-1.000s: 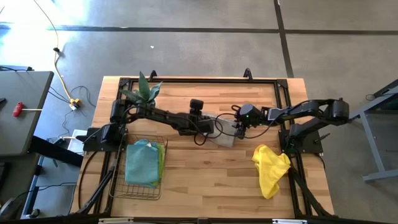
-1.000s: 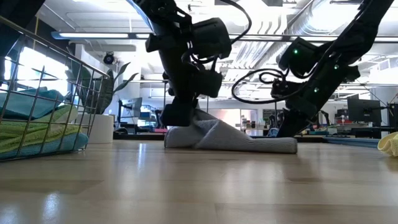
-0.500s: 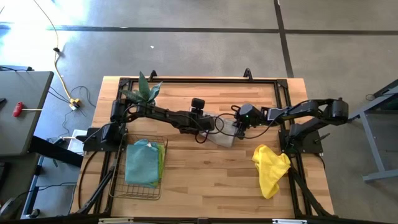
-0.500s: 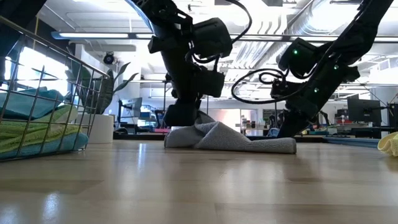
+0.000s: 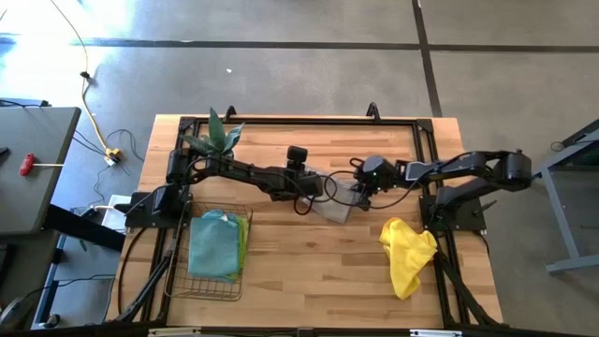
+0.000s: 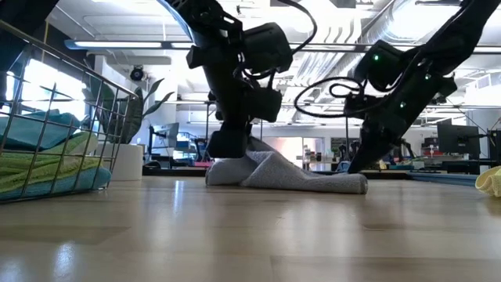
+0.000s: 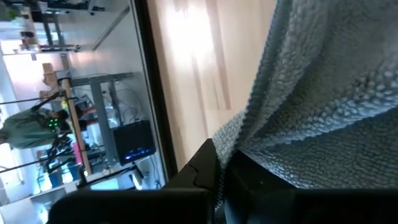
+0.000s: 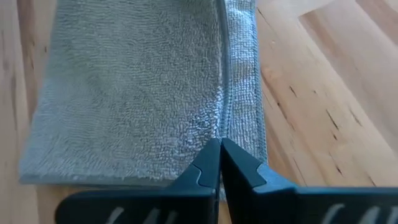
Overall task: Fold microfiber towels
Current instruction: Fold the gray microfiber towel
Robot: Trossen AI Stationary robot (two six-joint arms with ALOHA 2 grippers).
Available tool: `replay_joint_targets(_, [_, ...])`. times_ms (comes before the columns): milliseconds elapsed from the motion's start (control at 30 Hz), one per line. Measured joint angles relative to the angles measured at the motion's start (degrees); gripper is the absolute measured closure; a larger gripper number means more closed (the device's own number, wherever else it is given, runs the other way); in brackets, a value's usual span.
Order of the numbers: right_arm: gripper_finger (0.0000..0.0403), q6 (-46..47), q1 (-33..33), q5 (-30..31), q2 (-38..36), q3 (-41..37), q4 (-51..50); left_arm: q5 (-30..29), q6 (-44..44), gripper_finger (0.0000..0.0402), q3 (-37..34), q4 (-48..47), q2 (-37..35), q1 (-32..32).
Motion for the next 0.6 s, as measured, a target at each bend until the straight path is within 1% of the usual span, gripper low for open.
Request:
replay_joint_targets(100, [0.0402,-0.52,0.0,0.59,-2.85,0.0,-2.48,-0.6,0.02,0.0402,0.0,0.66,0.0,0.08])
replay_joint_targets(200, [0.0402,-1.07,0.0,3.32,-5.54,0.0,-5.5,-0.69,0.34,0.0402,0.01,2.2,0.0,0.17])
replay_joint_targets(267, [0.0403,-1.05,0.0,5.16,-6.83,0.0,-7.16,-0.73,2.18,0.0402,0.0,4.33,0.0,0.22])
replay_joint_targets(367, [0.0403,-0.99,0.0,5.51,-7.1,0.0,-8.03,-0.17,6.27,0.0402,0.0,8.31,0.0,0.33])
replay_joint_targets(433, [0.0403,-0.9,0.0,5.56,-6.76,0.0,-7.87,1.64,8.08,0.0402,0.0,9.39,0.0,0.6])
replay_joint_targets(533, [0.0402,-0.9,0.01,5.62,-6.32,0.0,-7.54,3.92,8.02,0.0402,0.01,8.92,0.0,1.19])
replay_joint_targets(600, [0.04,-1.01,0.0,5.62,-6.24,0.0,-7.22,4.43,7.27,0.0401,0.0,8.38,0.0,1.63])
